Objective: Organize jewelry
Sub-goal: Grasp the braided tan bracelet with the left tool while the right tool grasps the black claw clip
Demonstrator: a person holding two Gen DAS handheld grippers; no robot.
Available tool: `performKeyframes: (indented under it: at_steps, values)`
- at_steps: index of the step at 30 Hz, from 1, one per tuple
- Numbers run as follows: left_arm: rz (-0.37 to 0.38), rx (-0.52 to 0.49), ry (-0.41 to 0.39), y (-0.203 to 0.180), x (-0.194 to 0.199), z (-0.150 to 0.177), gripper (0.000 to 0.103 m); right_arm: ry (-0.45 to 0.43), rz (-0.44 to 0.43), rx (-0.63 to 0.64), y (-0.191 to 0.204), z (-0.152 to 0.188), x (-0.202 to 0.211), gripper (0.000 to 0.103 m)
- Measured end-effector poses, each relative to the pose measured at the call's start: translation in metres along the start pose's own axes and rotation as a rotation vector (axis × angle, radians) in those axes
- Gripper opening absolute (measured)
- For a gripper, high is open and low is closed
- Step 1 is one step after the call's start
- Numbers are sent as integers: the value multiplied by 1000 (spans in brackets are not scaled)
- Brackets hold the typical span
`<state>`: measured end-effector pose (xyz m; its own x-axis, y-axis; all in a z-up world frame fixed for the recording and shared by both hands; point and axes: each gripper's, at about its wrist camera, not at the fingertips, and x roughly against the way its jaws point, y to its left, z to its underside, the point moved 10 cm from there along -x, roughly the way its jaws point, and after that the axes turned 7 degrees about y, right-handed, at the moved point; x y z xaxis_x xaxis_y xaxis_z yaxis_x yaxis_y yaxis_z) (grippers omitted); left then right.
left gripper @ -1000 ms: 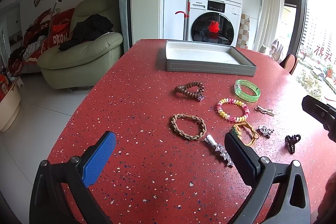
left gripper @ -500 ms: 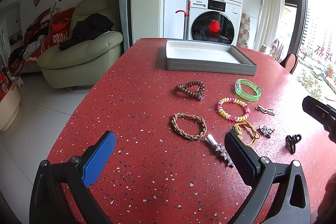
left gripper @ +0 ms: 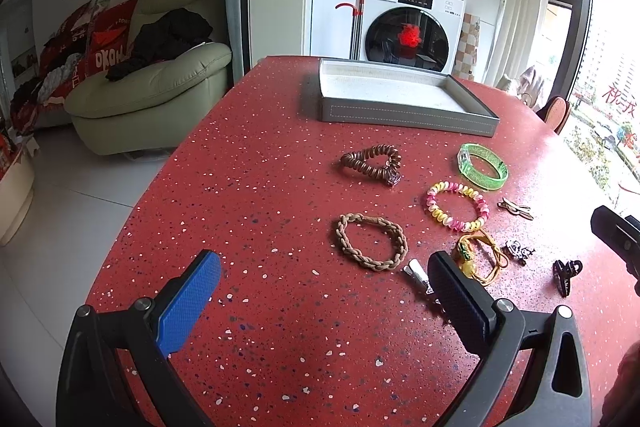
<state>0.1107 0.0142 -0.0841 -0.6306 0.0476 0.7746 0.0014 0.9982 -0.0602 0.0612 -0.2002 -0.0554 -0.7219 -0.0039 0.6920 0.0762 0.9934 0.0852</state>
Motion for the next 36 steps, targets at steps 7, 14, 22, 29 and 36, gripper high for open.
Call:
performKeyframes:
  at_steps: [7,14,22,29,36]
  values:
    - [39,-34,115,4,-37,-4,103,89,45,-27,-22,17,-16,103]
    - [68,-42,189,1,-65,-10,103,201,88,-71,-44,35,-42,103]
    - [53,-110,224,-13,-78,-8,91,269,103,-31,-36,44,-63,93]
    - [60,-190,197,-28,-69,-7,52,305,126,-20,-36,52,-69,73]
    - [119,-227,203,-35,-65,-9,24,309,141,-33,-37,50,-66,33]
